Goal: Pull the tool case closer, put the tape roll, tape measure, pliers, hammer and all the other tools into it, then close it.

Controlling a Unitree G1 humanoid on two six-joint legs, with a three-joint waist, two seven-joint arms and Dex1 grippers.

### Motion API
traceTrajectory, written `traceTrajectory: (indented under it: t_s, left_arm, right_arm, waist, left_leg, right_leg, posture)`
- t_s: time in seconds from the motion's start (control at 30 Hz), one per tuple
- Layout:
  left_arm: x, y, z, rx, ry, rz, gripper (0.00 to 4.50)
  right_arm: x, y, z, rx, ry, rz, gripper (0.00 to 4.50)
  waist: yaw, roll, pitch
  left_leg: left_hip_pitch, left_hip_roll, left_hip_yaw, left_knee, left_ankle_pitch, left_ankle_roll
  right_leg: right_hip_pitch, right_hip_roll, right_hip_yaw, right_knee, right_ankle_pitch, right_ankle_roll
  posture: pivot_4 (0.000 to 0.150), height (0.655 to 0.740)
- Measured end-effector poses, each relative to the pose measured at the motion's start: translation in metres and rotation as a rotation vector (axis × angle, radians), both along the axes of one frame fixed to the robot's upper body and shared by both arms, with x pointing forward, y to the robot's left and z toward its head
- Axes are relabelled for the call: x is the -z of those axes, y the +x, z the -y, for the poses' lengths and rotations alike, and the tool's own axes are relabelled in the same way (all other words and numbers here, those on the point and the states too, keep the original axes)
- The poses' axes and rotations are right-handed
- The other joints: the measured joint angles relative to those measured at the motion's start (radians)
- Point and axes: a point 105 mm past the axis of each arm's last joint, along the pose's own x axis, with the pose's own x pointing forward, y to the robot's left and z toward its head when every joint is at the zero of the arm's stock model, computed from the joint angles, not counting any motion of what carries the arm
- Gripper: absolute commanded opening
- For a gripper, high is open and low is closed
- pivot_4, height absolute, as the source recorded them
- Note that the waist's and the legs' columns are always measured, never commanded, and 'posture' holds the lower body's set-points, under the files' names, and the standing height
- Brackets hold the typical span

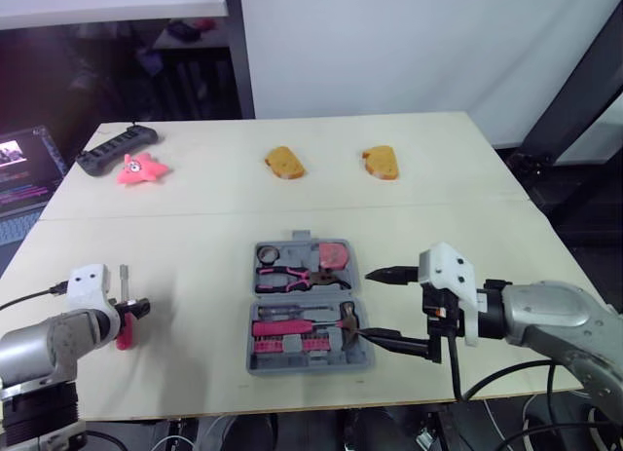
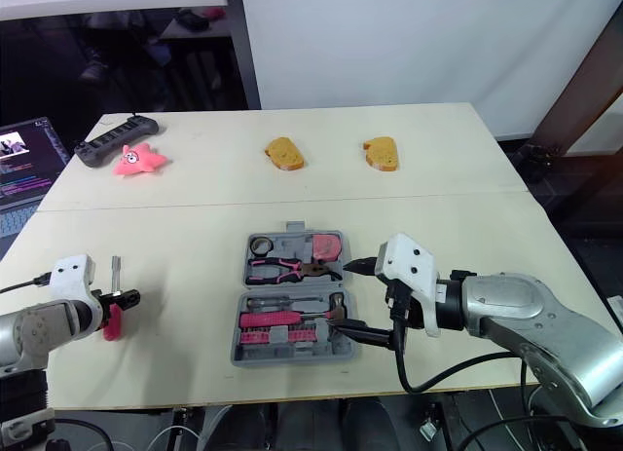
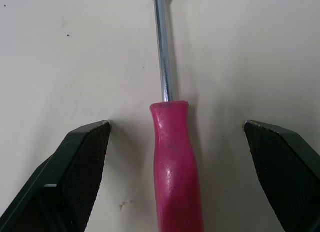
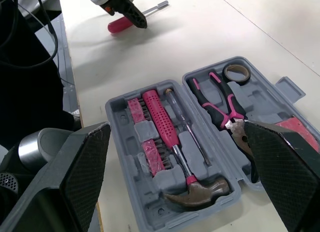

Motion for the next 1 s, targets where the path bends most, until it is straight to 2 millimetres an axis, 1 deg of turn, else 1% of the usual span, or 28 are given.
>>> traceTrajectory:
  t_s: [0.03,0.07,0.13,0.23,0.3,0.5,0.6,0.7,0.8,0.87,0.93,1.0]
  left_arm:
    - [0.000,0.000,0.000,0.002,0.000,0.000,3.64]
    - [0.000,0.000,0.000,0.003,0.000,0.000,3.17]
    - [0.000,0.001,0.001,0.003,0.000,0.004,2.07]
    - [0.000,0.003,0.001,0.001,0.004,0.021,0.57]
    - [-0.001,0.005,0.001,-0.001,0.006,0.036,0.47]
    - [0.000,0.007,-0.001,-0.003,0.018,0.045,0.47]
    - [-0.004,0.010,-0.001,0.063,0.085,0.045,0.47]
    - [-0.021,0.016,-0.006,0.133,0.172,0.054,0.47]
    - [-0.048,0.025,-0.005,0.225,0.251,0.088,0.47]
    - [-0.062,0.028,0.005,0.337,0.294,0.098,0.47]
    - [-0.072,0.027,0.027,0.507,0.294,0.103,0.47]
    - [-0.075,0.019,0.053,0.698,0.260,0.085,0.47]
  right_arm:
    - [0.000,0.000,0.000,0.002,-0.001,0.000,4.50]
    - [0.000,0.000,0.000,0.003,-0.002,-0.002,4.50]
    - [0.000,0.000,0.000,0.005,-0.002,-0.003,4.50]
    - [0.000,0.001,0.000,0.007,-0.004,-0.002,4.50]
    - [0.001,0.001,0.001,0.011,-0.008,0.001,4.50]
    - [0.001,0.003,0.002,0.024,-0.013,0.005,4.50]
    - [0.002,0.004,0.003,0.032,-0.017,0.004,4.50]
    - [0.004,0.004,0.003,0.037,-0.019,-0.003,4.50]
    - [0.007,0.003,0.000,0.034,-0.016,-0.014,4.50]
    - [0.008,0.004,0.001,0.042,-0.018,-0.012,4.50]
    - [0.008,0.005,0.001,0.052,-0.019,-0.011,4.50]
    - [0.009,0.006,0.002,0.064,-0.020,-0.011,4.50]
  waist:
    - [0.000,0.000,0.000]
    - [0.000,0.000,0.000]
    - [0.000,0.000,0.000]
    - [0.000,0.000,0.000]
    - [0.003,0.002,-0.001]
    - [0.003,0.005,-0.001]
    - [0.002,0.003,-0.001]
    - [-0.001,0.000,0.001]
    - [-0.001,-0.001,0.002]
    - [-0.001,-0.001,0.002]
    - [-0.001,-0.001,0.003]
    - [-0.002,-0.002,0.004]
  left_leg:
    - [0.000,0.000,0.000,0.000,0.000,0.000]
    - [0.000,0.000,0.000,0.000,0.000,0.000]
    - [0.000,0.000,0.000,0.000,0.000,0.000]
    - [0.000,0.000,0.000,0.000,0.000,0.000]
    - [0.000,0.000,0.000,0.000,0.000,0.000]
    - [0.001,-0.001,-0.001,0.000,0.000,0.000]
    - [0.000,0.000,-0.002,0.000,0.000,0.000]
    - [-0.001,0.000,-0.001,0.000,0.000,0.000]
    - [-0.002,0.000,-0.001,-0.001,0.000,0.000]
    - [-0.002,0.000,0.000,-0.001,0.000,0.000]
    - [-0.002,0.000,0.001,-0.001,0.000,0.000]
    - [-0.002,0.000,0.001,-0.002,0.000,0.000]
  right_leg:
    - [0.000,0.000,0.000,0.000,0.000,0.000]
    - [0.000,0.000,0.000,0.000,0.000,0.000]
    - [0.000,0.000,0.000,0.000,0.000,0.000]
    - [0.000,0.000,0.000,0.000,0.000,0.000]
    - [0.000,-0.001,0.000,0.000,0.000,0.000]
    - [0.001,0.000,0.000,0.001,0.000,0.000]
    - [0.000,0.000,-0.001,0.001,0.000,0.000]
    - [0.000,0.000,-0.001,0.000,0.000,0.000]
    - [-0.001,0.000,-0.001,-0.001,0.000,0.000]
    - [-0.001,-0.001,0.000,-0.002,0.000,0.000]
    - [-0.001,-0.001,0.000,-0.002,-0.001,-0.001]
    - [-0.002,-0.001,0.001,-0.003,-0.002,-0.003]
  posture:
    - [0.150,0.7400]
    - [0.150,0.7400]
    - [0.150,0.7400]
    - [0.150,0.7400]
    - [0.150,0.7400]
    - [0.150,0.7400]
    - [0.150,0.7400]
    - [0.150,0.7400]
    - [0.150,0.7400]
    - [0.150,0.7400]
    - [0.150,0.7400]
    - [0.150,0.7400]
